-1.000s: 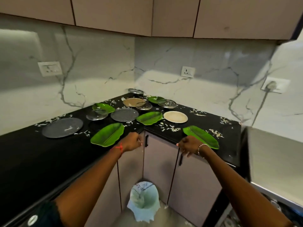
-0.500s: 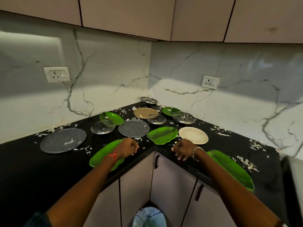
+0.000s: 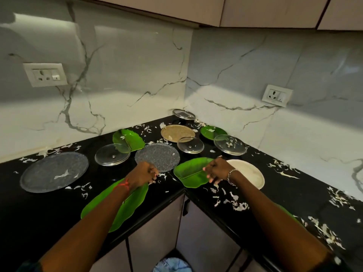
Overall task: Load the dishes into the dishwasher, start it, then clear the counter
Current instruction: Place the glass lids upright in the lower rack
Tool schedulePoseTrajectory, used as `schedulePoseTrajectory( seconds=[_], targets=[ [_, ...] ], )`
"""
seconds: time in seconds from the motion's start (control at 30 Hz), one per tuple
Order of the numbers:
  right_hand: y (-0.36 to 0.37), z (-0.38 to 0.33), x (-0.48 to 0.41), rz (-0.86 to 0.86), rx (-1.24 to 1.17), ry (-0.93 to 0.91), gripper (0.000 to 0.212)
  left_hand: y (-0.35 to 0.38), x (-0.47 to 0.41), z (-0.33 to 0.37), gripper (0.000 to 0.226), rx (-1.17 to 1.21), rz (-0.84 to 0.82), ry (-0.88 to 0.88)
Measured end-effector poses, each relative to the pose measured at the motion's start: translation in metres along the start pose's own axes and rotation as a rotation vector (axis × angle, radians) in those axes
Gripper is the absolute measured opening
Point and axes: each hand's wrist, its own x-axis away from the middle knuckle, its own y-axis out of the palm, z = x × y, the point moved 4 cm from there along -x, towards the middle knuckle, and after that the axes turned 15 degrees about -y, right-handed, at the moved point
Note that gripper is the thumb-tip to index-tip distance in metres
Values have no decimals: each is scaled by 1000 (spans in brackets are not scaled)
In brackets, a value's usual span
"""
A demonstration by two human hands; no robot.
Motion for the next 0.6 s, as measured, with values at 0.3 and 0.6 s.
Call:
schedulePoseTrajectory(
  seconds=[0.3, 0.6],
  targets=[
    [-30, 42, -65, 171, -289, 229, 28, 4, -118, 17, 16, -45, -83, 14],
    [-80, 98, -98, 463, -478, 336, 22, 34, -206, 76, 18, -98, -172, 80]
  ],
)
